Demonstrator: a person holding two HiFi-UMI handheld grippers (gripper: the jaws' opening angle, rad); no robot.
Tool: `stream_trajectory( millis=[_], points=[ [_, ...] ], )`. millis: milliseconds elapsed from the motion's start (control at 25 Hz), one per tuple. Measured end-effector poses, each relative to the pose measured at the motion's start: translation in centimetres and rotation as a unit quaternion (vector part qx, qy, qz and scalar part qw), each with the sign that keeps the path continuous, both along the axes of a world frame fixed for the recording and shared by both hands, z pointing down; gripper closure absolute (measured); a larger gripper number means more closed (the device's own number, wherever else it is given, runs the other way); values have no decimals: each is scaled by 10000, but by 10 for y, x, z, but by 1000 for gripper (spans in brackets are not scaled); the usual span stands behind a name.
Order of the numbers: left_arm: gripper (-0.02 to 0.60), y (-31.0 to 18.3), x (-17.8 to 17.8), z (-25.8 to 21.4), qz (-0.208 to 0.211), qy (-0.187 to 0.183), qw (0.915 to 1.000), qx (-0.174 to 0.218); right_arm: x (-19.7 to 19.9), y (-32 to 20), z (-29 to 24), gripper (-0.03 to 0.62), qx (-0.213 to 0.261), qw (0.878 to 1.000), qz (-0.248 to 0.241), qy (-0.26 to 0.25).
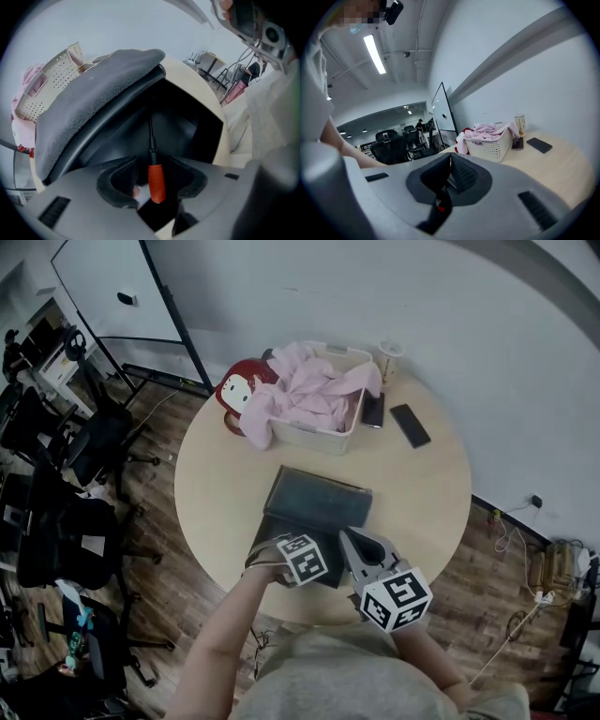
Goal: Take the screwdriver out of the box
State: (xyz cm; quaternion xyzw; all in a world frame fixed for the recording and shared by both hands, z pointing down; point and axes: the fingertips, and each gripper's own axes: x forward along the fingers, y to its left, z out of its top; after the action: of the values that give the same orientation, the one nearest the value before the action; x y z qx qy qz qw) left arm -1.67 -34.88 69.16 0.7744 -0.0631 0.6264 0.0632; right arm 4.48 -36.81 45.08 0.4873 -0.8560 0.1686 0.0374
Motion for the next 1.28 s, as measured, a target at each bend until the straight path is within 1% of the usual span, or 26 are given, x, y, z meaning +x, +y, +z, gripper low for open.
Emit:
stream_trajectory(
  millis=[80, 200, 320, 360, 400, 440, 520, 600, 720, 1280],
  points=[
    [407, -1, -1, 2, -26, 5, 10000, -26, 0, -3, 1, 592, -8, 10000, -17, -6],
    [407, -2, 0, 2, -138, 114, 9998, -80, -1, -7, 3, 592, -30, 10000, -34, -12],
    [417, -3, 1, 0, -200, 206, 9996, -42, -4, -8, 6, 592, -71, 9999, -75, -22],
    [428, -4, 2, -1, -224, 251, 9994, -17, -5, -8, 7, 592, -78, 9999, -84, -19],
    [497, -4, 2, -2, -254, 298, 9992, 15, -6, -7, 8, 592, -83, 9999, -90, -13],
    [505, -4, 2, -3, -270, 332, 9991, 63, -6, -6, 8, 592, -88, 9999, -94, -7],
    [505, -6, 1, -4, -209, 319, 9991, 192, -7, -4, 9, 592, -98, 9999, -106, 1],
    [506, -8, 0, -4, -73, 220, 9992, 338, -8, -2, 9, 592, -102, 9999, -117, 6],
    [506, -9, -3, -9, 59, 143, 9988, 467, -9, 4, 8, 592, -91, 9999, -111, 5],
    [506, -7, -12, -60, 210, 217, 9933, 1111, -4, 41, -4, 592, 74, 10000, 56, -6]
  ],
)
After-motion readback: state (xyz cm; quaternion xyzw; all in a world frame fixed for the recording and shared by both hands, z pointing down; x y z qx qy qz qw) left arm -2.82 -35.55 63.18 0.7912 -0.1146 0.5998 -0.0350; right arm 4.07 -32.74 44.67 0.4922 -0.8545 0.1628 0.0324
